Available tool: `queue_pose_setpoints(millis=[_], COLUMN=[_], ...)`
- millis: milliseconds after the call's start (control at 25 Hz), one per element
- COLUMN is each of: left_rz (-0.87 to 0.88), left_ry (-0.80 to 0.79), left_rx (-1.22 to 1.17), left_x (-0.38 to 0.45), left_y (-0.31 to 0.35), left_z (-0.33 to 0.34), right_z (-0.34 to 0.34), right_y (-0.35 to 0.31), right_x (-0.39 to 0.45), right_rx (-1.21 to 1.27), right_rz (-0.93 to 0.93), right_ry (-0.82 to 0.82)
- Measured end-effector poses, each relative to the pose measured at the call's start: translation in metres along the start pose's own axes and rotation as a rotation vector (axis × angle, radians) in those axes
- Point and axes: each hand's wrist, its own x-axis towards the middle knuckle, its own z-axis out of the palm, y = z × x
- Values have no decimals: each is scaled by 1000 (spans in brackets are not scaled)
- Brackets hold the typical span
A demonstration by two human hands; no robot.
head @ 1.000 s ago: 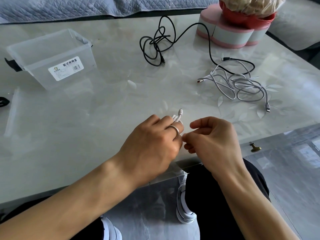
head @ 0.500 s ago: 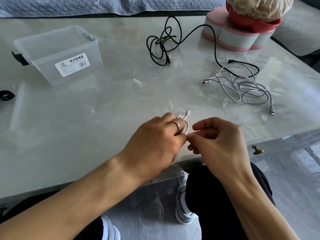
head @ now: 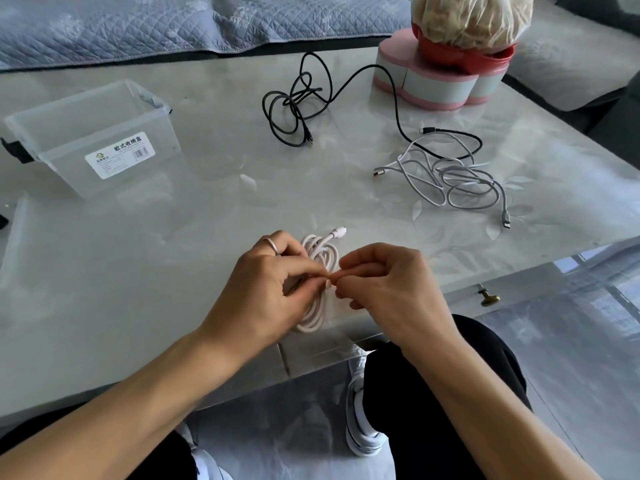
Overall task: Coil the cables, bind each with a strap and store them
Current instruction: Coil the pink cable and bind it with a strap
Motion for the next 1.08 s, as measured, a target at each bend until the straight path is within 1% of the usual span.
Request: queue_pose_setpoints(millis=[240,400,560,680,880,1080], left_rz=[-71,-32,-24,-82,-208,-251], left_ry=[2,-27,-58,16,118,167], left_rx=[-92,-65,-75,-101,-161,-145], left_x=[1,1,1,2,2,2], left_y=[3,3,4,6,5,7], left_z=[-5,-9,-12,-9,-8,-9], right_z=[8,10,17,21,18,19], right_y=[3,6,8,7,4,5], right_x=[3,3,3,2,5,7], right_rx=[-114,-159,-232,-315,-254,-246], right_rz=[-86,-114,-140,-172,-168,-192], right_ry=[48,74,144,154,111,97])
